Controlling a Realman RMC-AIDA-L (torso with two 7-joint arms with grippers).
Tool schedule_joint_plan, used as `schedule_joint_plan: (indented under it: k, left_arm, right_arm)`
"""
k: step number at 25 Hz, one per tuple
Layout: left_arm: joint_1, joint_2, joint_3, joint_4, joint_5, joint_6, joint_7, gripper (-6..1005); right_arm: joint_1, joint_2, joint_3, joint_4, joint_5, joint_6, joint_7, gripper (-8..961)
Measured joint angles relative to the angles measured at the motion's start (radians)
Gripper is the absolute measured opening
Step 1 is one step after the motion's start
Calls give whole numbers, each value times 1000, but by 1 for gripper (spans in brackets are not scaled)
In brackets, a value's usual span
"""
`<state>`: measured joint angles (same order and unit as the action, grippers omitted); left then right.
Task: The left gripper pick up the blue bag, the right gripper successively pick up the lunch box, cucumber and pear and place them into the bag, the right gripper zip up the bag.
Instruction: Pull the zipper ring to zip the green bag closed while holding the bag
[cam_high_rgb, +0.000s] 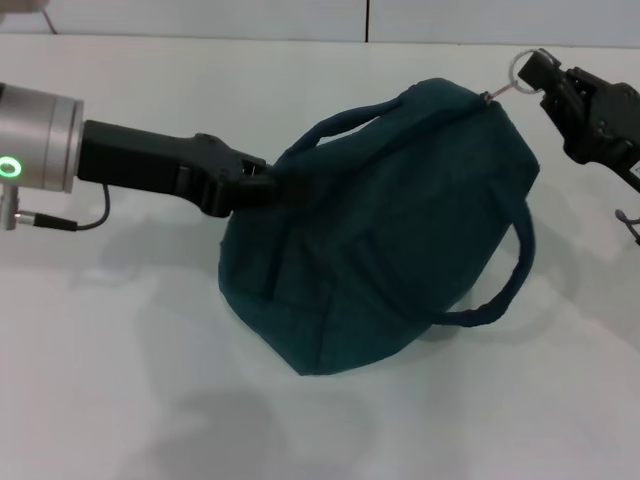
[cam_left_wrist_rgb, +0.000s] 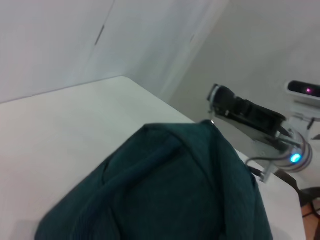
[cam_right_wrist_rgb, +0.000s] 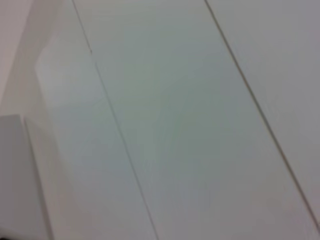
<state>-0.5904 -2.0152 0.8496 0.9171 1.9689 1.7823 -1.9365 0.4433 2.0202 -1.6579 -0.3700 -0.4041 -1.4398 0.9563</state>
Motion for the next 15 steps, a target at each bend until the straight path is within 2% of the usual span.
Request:
schedule_joint_plan:
  k: [15]
  left_arm:
    - [27, 5, -7, 0, 0, 34, 50, 63]
  right_arm:
    - [4, 0, 17, 6, -3, 90, -31, 93]
